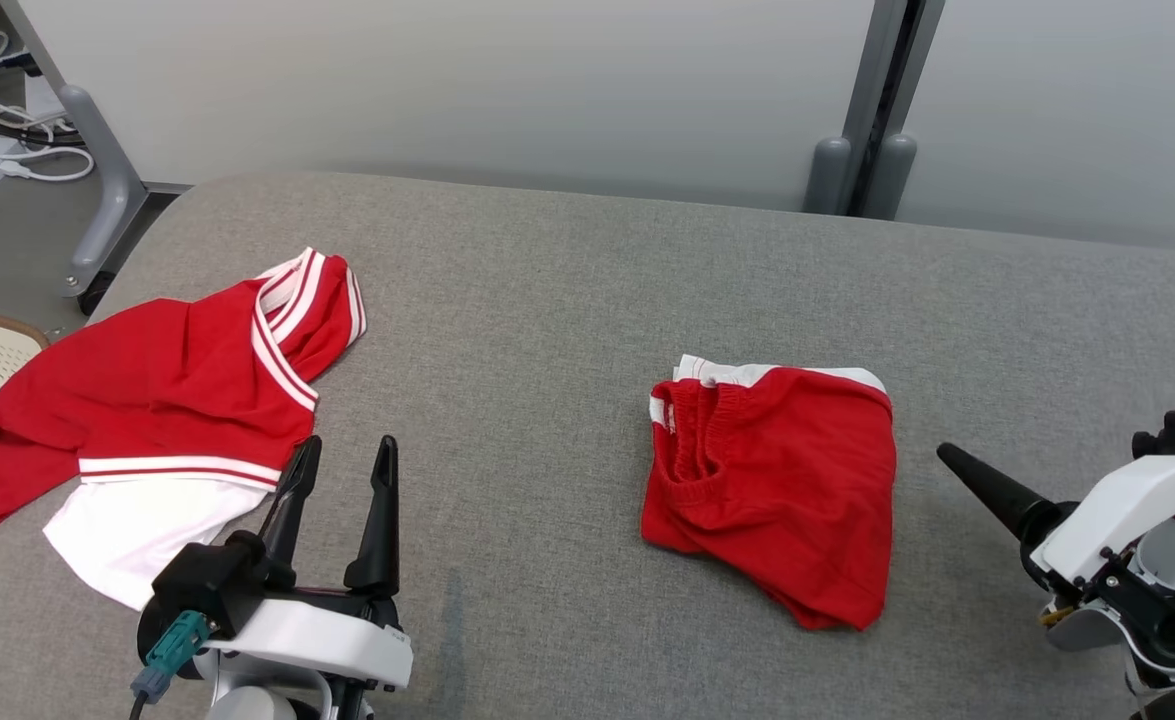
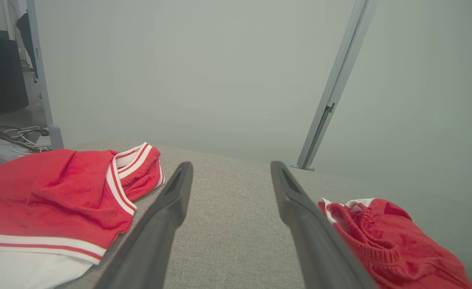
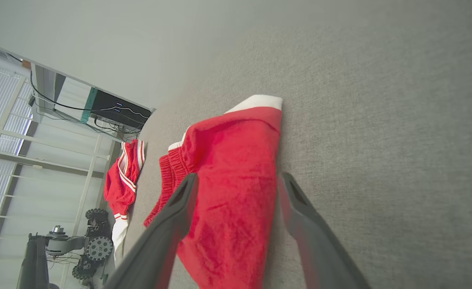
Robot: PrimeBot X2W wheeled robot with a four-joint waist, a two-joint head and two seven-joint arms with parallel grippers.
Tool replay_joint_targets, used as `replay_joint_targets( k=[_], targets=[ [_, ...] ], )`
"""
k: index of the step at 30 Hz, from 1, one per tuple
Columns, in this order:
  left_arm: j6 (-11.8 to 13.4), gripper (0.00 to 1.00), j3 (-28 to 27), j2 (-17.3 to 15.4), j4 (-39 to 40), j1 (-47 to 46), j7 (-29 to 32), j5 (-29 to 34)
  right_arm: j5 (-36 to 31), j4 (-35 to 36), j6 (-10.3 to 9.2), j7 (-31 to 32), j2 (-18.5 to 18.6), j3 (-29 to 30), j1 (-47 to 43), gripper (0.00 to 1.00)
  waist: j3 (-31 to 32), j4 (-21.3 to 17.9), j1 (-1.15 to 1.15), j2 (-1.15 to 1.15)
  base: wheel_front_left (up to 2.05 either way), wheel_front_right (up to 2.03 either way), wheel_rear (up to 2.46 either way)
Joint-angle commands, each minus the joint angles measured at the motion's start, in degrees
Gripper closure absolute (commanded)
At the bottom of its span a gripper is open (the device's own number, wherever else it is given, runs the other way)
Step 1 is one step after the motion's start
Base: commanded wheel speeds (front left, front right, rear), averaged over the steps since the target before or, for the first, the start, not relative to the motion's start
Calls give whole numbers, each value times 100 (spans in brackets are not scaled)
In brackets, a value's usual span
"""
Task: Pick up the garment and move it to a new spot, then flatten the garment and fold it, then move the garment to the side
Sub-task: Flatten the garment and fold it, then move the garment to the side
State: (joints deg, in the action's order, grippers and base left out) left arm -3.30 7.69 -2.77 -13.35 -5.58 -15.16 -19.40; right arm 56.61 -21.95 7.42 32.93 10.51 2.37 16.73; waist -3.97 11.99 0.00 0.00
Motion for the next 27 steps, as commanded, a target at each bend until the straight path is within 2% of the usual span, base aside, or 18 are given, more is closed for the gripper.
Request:
replay_joint_targets(
  k=[1, 10, 19, 27],
  targets=[
    [-13, 0, -9, -21, 15, -36, -13, -1, -34, -54, 14, 38, -54, 30, -44, 0, -15, -12, 0, 0, 0, 0, 0],
    [-26, 0, 25, -22, -6, -130, -13, -12, -495, -755, 14, 606, -381, 373, 334, 0, -140, 68, 0, 0, 0, 0, 0],
    [49, 0, 102, -21, 14, -161, -13, -130, -1083, -1515, 14, 1393, -486, 678, 954, 0, -198, 233, 0, 0, 0, 0, 0],
    [77, 0, 116, -20, 46, -176, -13, -180, -1427, -1915, 13, 1632, -600, 972, 1248, 0, -265, 342, 0, 0, 0, 0, 0]
  ],
)
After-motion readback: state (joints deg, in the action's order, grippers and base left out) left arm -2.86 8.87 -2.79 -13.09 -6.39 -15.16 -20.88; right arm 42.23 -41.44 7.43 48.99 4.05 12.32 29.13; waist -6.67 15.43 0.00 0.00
